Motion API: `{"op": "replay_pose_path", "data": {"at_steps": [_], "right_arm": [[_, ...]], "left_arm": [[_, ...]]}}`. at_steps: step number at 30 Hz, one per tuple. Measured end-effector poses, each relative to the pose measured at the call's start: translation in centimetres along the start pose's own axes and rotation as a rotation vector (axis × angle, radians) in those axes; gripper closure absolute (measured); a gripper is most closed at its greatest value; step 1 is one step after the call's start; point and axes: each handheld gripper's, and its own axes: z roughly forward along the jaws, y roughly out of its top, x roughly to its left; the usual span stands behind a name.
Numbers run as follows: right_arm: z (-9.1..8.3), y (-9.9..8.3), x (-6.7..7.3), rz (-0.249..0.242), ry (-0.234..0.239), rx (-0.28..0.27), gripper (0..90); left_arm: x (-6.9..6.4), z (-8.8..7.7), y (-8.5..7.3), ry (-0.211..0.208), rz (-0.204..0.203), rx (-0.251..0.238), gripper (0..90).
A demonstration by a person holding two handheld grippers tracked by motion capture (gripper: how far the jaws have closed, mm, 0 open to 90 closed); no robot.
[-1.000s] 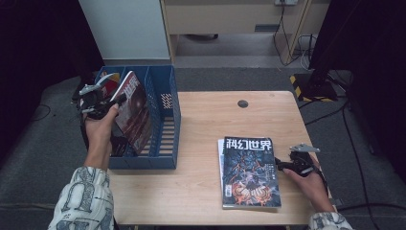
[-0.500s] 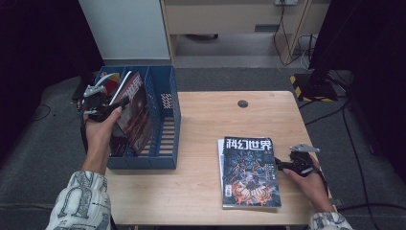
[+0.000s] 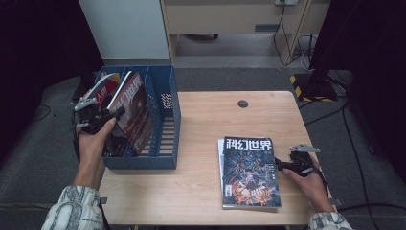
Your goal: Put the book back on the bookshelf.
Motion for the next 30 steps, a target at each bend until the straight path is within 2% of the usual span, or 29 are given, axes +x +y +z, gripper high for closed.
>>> {"op": "replay_pose_path", "data": {"at_steps": [6, 21, 24, 30], "right_arm": [[0.0, 0.0, 0.0, 0.000, 0.000, 0.000, 19.3], [0.0, 0.0, 0.0, 0.001, 0.001, 0.000, 19.3], [0.0, 0.0, 0.0, 0.002, 0.001, 0.000, 19.3], [0.0, 0.0, 0.0, 0.002, 0.000, -0.001, 19.3]], "left_arm": [[0.2, -0.4, -1.2, -0.016, -0.005, 0.006, 42.4], [-0.4, -1.4, -2.3, -0.090, 0.040, 0.035, 35.3], [-0.3, -1.7, -2.6, -0.094, 0.049, 0.040, 34.2], [0.3, -2.4, -3.4, -0.109, 0.030, 0.033, 28.7]]}}
